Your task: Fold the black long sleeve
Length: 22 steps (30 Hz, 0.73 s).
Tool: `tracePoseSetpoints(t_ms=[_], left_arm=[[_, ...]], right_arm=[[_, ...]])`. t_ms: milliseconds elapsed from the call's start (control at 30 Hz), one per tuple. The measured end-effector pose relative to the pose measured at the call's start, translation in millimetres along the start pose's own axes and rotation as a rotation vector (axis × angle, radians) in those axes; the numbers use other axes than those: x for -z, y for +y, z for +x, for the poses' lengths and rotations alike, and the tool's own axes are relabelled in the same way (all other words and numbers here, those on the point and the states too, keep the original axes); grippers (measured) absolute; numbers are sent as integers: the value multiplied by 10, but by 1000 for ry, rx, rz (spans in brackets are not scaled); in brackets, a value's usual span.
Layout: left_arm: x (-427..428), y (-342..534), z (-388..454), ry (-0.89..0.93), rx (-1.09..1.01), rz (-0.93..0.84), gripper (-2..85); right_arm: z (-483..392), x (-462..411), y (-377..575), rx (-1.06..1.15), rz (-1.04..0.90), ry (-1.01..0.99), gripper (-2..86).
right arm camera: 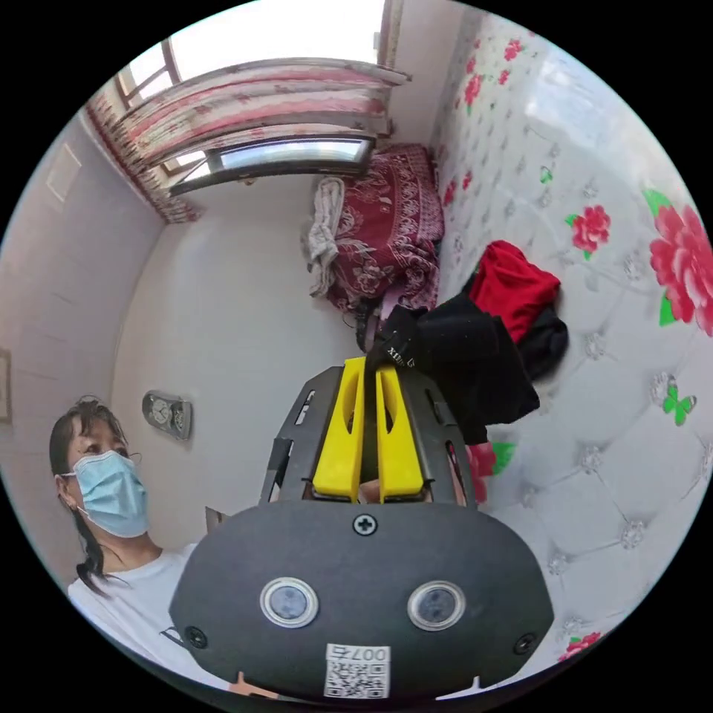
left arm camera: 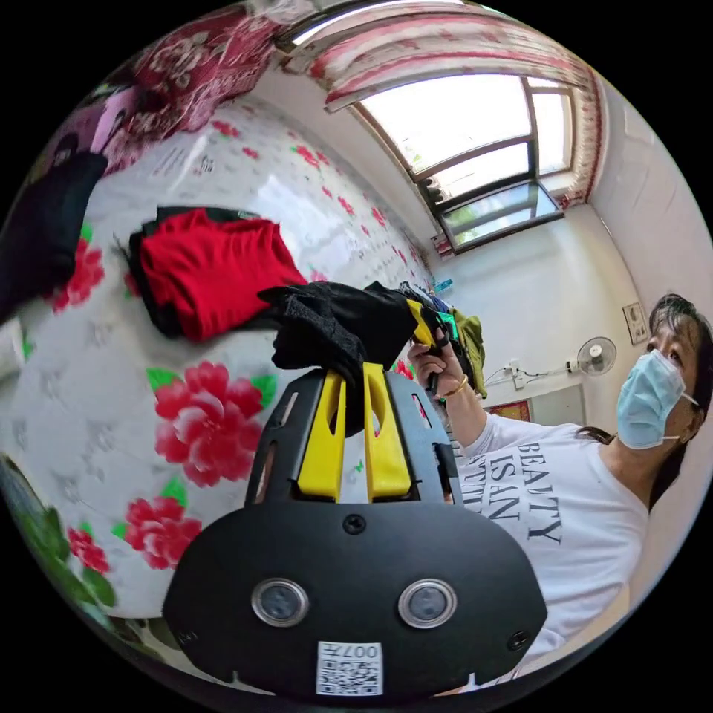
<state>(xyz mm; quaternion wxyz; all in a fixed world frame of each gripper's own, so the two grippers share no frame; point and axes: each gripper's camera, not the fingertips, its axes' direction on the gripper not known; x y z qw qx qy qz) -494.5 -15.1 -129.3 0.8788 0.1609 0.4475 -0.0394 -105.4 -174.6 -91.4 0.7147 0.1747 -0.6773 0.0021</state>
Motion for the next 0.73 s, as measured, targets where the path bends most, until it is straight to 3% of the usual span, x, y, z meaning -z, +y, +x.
tracePoseSetpoints(t_ms=[167, 300, 400, 567, 733], left_arm=[[455, -939, 152, -131, -44, -21, 41], [75, -1384, -333, -535, 162, -78, 84], [-512, -1154, -660, -727, 270, -102, 115], [-1549, -182, -337, -780, 200, -35, 114], [-2963, 773, 469, -809, 59, -241, 94]], right_arm=[[-338, -517, -110, 63, 104, 67, 0], [304, -956, -49, 0, 81, 411, 11], [859, -894, 169, -54, -27, 654, 19], [1071, -106, 720, 37, -84, 984, 27], [919, 855, 1040, 63, -39, 1408, 39]])
